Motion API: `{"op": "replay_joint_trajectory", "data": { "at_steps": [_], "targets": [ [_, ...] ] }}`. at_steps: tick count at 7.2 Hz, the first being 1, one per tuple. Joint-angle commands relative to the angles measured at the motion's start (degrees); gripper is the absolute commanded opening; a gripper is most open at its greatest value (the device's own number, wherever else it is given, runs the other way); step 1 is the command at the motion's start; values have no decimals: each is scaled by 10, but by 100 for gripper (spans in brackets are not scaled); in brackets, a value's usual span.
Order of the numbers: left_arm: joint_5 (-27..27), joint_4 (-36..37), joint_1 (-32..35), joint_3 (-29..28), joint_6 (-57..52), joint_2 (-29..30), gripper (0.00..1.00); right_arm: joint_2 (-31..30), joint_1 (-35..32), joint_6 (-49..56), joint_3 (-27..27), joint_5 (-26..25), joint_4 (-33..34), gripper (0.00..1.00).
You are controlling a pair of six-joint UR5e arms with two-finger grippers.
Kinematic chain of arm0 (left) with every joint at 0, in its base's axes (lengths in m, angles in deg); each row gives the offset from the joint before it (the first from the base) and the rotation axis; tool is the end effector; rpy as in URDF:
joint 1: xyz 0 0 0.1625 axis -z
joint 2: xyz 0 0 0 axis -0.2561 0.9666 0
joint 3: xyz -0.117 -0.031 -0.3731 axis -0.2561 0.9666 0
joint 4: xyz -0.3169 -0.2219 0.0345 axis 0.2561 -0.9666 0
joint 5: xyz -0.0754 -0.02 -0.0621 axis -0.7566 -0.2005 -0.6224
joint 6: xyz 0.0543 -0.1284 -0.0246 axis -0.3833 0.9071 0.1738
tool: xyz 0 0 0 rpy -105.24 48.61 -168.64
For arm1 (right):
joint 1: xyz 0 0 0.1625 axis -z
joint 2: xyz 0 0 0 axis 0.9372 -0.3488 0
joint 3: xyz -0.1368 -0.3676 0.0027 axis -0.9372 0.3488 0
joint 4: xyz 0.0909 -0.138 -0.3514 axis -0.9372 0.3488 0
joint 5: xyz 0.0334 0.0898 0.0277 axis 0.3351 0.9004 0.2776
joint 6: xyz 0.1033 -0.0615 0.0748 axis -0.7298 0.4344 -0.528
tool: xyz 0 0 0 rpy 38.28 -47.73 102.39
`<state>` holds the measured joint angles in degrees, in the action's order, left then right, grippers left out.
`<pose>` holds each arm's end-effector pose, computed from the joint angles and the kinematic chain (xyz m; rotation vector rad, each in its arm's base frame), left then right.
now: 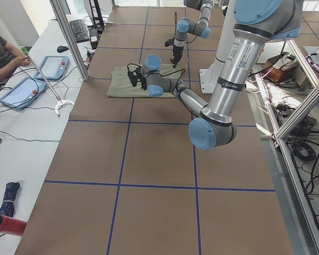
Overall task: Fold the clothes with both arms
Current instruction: 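Lower the right gripper to the shirt's near corner while the left gripper moves near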
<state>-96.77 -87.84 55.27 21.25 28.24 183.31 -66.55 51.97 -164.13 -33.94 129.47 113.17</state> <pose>0.4118 -0.4636 0.2869 -0.0379 1.3340 -0.6451 -0.5335 -0.2934 0.2931 -0.1647 -0.8857 0.6578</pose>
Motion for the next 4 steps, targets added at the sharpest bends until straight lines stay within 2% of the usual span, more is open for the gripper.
{"op": "replay_joint_trajectory", "data": {
  "at_steps": [1, 3, 4],
  "targets": [
    [79, 18, -108, 65, 68, -42, 70, -26, 13, -3, -30, -1, 1, 0],
    [153, 99, -213, 110, 98, -81, 70, -38, 22, -5, -43, -1, 1, 0],
    [159, 136, -237, 116, 113, -78, 70, -39, 23, -5, -43, -1, 1, 0]
  ]
}}
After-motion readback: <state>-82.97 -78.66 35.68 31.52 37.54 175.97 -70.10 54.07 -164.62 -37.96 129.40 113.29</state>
